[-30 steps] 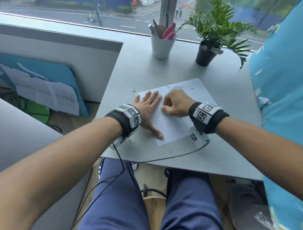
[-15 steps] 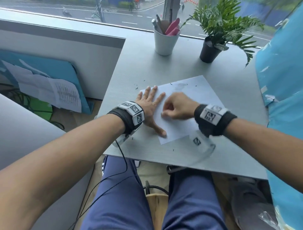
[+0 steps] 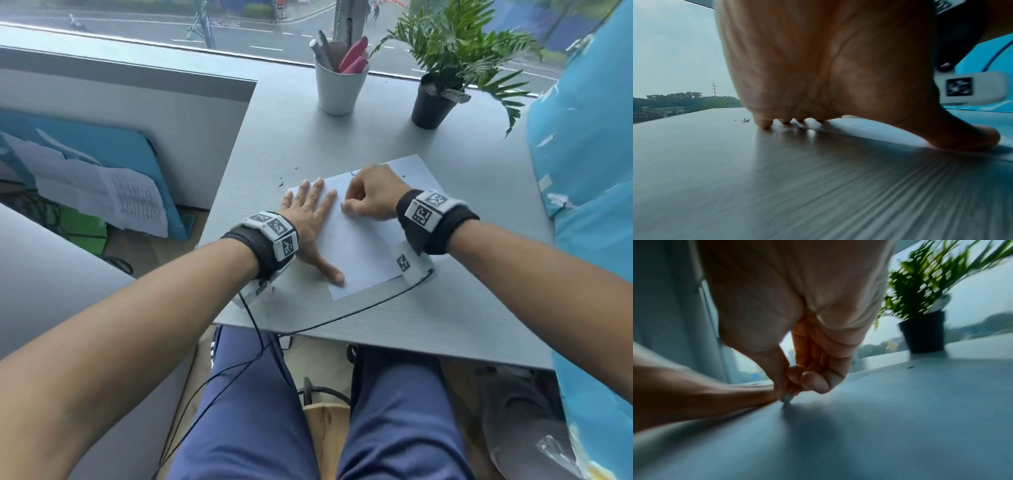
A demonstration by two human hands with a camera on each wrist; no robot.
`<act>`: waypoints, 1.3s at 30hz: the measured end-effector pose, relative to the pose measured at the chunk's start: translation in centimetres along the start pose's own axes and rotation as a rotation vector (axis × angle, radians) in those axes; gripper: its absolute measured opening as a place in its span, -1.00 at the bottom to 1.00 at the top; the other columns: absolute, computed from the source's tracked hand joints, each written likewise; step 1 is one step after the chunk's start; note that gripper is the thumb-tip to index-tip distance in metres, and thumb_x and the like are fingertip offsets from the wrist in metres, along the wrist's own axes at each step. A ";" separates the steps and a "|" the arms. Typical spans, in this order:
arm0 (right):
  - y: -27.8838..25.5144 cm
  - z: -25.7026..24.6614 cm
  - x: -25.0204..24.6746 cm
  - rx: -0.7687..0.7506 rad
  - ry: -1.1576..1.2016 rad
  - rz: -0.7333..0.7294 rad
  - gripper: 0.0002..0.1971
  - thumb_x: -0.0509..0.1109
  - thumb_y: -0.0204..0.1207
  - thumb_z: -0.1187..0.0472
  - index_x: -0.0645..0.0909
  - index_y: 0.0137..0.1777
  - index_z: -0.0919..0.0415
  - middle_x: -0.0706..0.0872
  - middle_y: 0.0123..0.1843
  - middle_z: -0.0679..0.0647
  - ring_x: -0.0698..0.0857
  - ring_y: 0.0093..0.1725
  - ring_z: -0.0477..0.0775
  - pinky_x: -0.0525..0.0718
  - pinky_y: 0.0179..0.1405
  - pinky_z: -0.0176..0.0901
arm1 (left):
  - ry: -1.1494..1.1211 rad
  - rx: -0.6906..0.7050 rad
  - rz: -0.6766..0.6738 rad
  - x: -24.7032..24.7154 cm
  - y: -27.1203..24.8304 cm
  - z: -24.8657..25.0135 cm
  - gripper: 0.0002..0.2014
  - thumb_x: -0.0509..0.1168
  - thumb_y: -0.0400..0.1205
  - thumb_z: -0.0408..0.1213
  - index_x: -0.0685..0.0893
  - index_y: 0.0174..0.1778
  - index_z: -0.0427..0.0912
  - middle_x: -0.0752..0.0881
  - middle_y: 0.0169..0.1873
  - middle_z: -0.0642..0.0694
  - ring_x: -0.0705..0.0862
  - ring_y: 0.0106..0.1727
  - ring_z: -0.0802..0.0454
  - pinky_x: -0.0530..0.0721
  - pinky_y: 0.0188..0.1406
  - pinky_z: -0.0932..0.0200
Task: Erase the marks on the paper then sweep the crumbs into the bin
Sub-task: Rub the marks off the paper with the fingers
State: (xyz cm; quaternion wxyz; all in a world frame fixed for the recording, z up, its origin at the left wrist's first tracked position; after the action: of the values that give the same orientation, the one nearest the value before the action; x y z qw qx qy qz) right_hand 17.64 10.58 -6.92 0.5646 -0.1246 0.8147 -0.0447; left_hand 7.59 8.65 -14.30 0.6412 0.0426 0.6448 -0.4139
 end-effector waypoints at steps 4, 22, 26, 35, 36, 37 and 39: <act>-4.8 -4.1 5.5 -0.120 0.013 -0.256 -0.87 0.48 0.42 0.18 0.81 -0.25 0.20 0.82 -0.31 0.09 0.75 -0.30 0.06 0.71 -0.26 -0.14 | 0.019 0.014 0.004 0.1 0.1 0.1 0.67 0.40 -0.08 0.68 -0.49 0.67 -0.06 -0.55 0.63 -0.16 -0.55 0.63 -0.21 -0.41 0.63 -0.23; 0.4 0.0 0.3 -0.015 0.005 0.017 -0.82 0.44 0.43 0.17 0.82 -0.17 0.24 0.85 -0.22 0.16 0.79 -0.19 0.12 0.67 -0.17 -0.24 | 0.004 0.021 0.008 -0.2 -0.2 0.1 0.66 0.42 -0.07 0.66 -0.46 0.69 -0.04 -0.52 0.65 -0.13 -0.52 0.65 -0.18 -0.43 0.61 -0.17; -4.5 -3.9 5.4 -0.139 0.017 -0.238 -0.87 0.46 0.42 0.16 0.80 -0.24 0.19 0.80 -0.34 0.02 0.73 -0.34 0.00 0.69 -0.28 -0.21 | 0.024 0.026 0.008 -0.1 -0.2 0.1 0.67 0.38 -0.08 0.69 -0.50 0.67 -0.05 -0.55 0.63 -0.14 -0.55 0.63 -0.18 -0.46 0.60 -0.20; -2.6 -2.7 4.1 -0.132 0.001 -0.134 -0.84 0.43 0.41 0.20 0.77 -0.28 0.26 0.79 -0.36 0.14 0.71 -0.36 0.09 0.64 -0.35 -0.17 | 0.016 0.029 0.002 0.0 -0.3 0.3 0.66 0.39 -0.06 0.67 -0.49 0.68 -0.07 -0.54 0.64 -0.14 -0.54 0.64 -0.19 -0.41 0.64 -0.22; -4.0 -3.6 5.4 -0.159 -0.001 -0.215 -0.84 0.43 0.43 0.19 0.77 -0.28 0.24 0.79 -0.36 0.10 0.72 -0.36 0.07 0.67 -0.36 -0.16 | 0.021 0.028 0.006 -0.1 -0.3 0.3 0.66 0.39 -0.06 0.67 -0.49 0.67 -0.07 -0.55 0.63 -0.14 -0.55 0.64 -0.18 -0.42 0.63 -0.22; -4.2 -3.9 5.7 -0.171 -0.001 -0.247 -0.84 0.44 0.43 0.18 0.78 -0.27 0.23 0.80 -0.35 0.08 0.73 -0.35 0.06 0.69 -0.34 -0.16 | 0.022 0.028 0.006 -0.1 -0.3 0.3 0.66 0.40 -0.06 0.67 -0.49 0.67 -0.07 -0.55 0.63 -0.13 -0.55 0.63 -0.18 -0.43 0.63 -0.21; -1.8 -2.7 3.5 -0.129 -0.013 -0.149 -0.82 0.44 0.43 0.16 0.80 -0.22 0.25 0.83 -0.29 0.13 0.75 -0.30 0.09 0.70 -0.27 -0.15 | 0.011 0.032 -0.004 -0.1 -0.5 0.4 0.65 0.40 -0.04 0.66 -0.49 0.67 -0.06 -0.55 0.63 -0.12 -0.55 0.63 -0.17 -0.43 0.63 -0.21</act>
State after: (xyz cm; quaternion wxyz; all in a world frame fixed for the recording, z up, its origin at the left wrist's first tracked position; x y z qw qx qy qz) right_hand 14.23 7.76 -8.73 0.5559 -0.2210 0.8007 -0.0331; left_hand 7.64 8.14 -13.97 0.6360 0.0541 0.6417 -0.4252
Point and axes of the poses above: each hand's wrist, its own y-axis towards the middle knuckle, its own x-axis out of the palm, z = x × y, the point moved 10 cm from there along y, towards the middle knuckle
